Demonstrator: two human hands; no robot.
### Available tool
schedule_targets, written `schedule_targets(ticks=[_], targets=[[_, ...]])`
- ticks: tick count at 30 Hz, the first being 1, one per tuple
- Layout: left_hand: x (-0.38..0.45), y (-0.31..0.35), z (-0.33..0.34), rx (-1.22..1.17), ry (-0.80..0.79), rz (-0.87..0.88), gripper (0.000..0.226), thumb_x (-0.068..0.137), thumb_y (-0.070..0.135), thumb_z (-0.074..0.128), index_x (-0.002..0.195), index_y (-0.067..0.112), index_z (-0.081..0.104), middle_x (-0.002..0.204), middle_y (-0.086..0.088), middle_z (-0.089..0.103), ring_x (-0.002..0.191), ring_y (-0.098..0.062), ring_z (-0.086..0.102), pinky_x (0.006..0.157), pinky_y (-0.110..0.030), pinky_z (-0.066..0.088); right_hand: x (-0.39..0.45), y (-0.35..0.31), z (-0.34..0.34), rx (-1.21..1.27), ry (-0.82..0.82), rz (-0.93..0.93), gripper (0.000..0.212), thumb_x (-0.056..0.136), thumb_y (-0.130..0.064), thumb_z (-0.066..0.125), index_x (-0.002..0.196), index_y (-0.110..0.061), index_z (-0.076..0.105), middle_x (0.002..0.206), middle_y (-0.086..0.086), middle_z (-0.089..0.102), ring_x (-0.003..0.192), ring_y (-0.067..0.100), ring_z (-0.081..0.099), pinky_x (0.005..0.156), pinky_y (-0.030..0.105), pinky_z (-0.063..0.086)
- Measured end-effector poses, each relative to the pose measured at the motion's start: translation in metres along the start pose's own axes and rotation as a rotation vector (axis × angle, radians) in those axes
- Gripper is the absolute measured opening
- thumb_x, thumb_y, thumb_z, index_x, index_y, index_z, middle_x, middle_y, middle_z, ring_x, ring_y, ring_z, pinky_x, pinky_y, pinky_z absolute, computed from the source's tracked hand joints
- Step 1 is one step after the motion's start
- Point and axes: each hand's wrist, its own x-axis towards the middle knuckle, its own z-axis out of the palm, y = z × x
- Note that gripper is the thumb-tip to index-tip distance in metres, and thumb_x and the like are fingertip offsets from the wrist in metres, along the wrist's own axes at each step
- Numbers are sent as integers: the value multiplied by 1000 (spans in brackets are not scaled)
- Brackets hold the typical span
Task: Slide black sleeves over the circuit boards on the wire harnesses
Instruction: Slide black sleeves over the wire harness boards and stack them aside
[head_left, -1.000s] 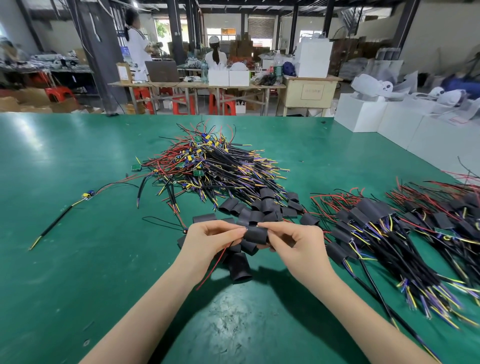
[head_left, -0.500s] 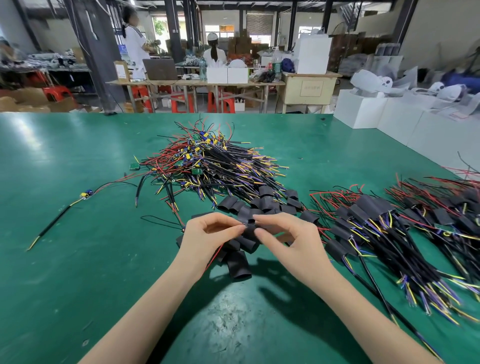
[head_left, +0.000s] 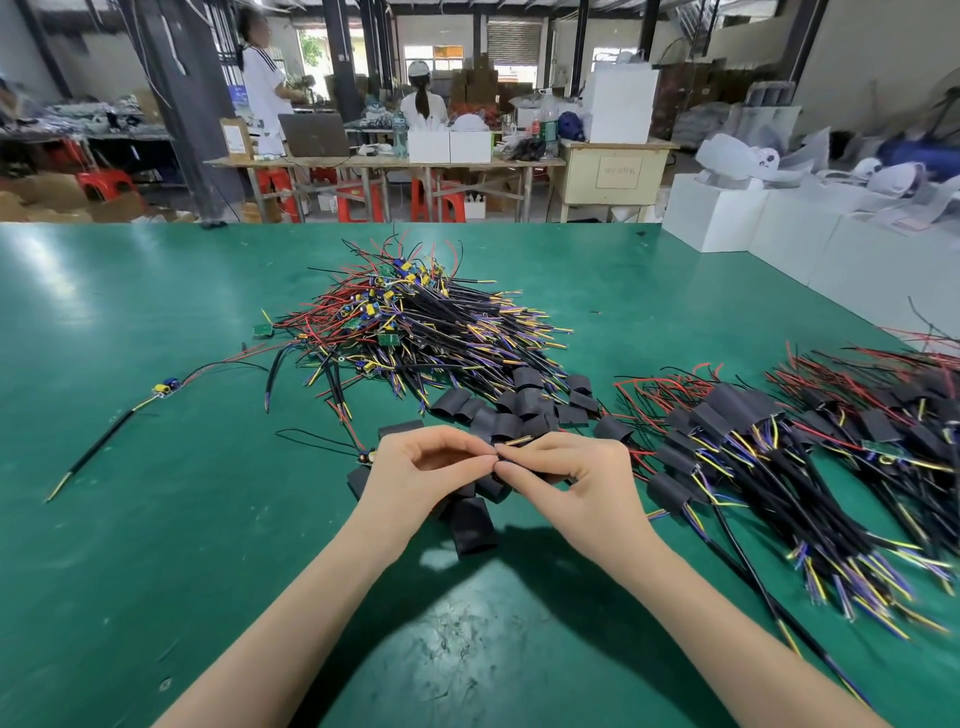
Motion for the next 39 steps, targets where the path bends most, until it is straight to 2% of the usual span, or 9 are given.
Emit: schedule_targets(ticks=[3,9,13,17,23,29,32,36,39], targets=[[1,-2,0,8,20,-20,8,68,13,79,76,12,76,79,-14,74,71,-17,67,67,-22,54,0,0,2,-21,24,-4,12,82,-14,74,93,-15,79,82,-6,74,74,1,67,68,22,52],[5,-6,-7,-43,159,-67,4,74,7,78,76,9,77,74,-9,73,65,-12,65,63,-17,52,1,8,-10,-13,-24,224,31,72,-24,82,102,-19,75,79,-11,74,71,-3,69,75,18,55],[7,-11,-7,-94,215,-116,4,72,11,80,75,11,78,72,-8,73,67,-12,64,68,-17,54,-1,9,-4,-69,8,161,27,76,-10,80,102,-14,76,80,-12,72,72,-4,67,74,11,52],[7,-11,-7,-114,193,-107,23,60,27,83,76,12,78,73,-8,72,68,-12,63,68,-17,53,-1,7,1,-126,68,70,26,76,-4,77,101,-12,76,81,-3,74,71,4,67,71,14,51],[6,-14,-8,-94,171,-95,27,59,31,83,78,13,79,75,-7,74,67,-11,61,66,-17,50,-1,6,2,-170,35,17,26,78,-3,75,103,-11,76,77,-1,70,67,9,62,69,20,49],[6,-13,-9,-83,137,-75,25,59,32,83,78,15,79,81,-5,76,69,-9,67,64,-16,51,-1,6,2,-157,58,-10,28,77,0,75,102,-10,75,77,-1,70,67,9,62,69,14,48],[6,-14,-9,-95,123,-86,31,55,35,84,78,15,79,84,-7,76,74,-13,68,71,-20,53,0,4,1,-158,66,-29,29,78,0,75,105,-11,75,80,-3,68,69,8,61,71,14,48],[8,-10,-11,-96,98,-79,26,57,23,90,78,15,78,79,-9,73,72,-15,64,74,-24,52,3,-3,-2,-125,6,-76,41,80,-9,76,119,-12,67,89,-2,65,76,10,59,76,15,45],[9,-4,-12,-145,52,-35,19,63,15,82,80,17,77,83,-6,73,74,-15,65,72,-24,54,5,-5,-6,-162,51,-167,40,81,-6,75,120,-9,66,84,-1,62,71,10,53,70,16,44]])
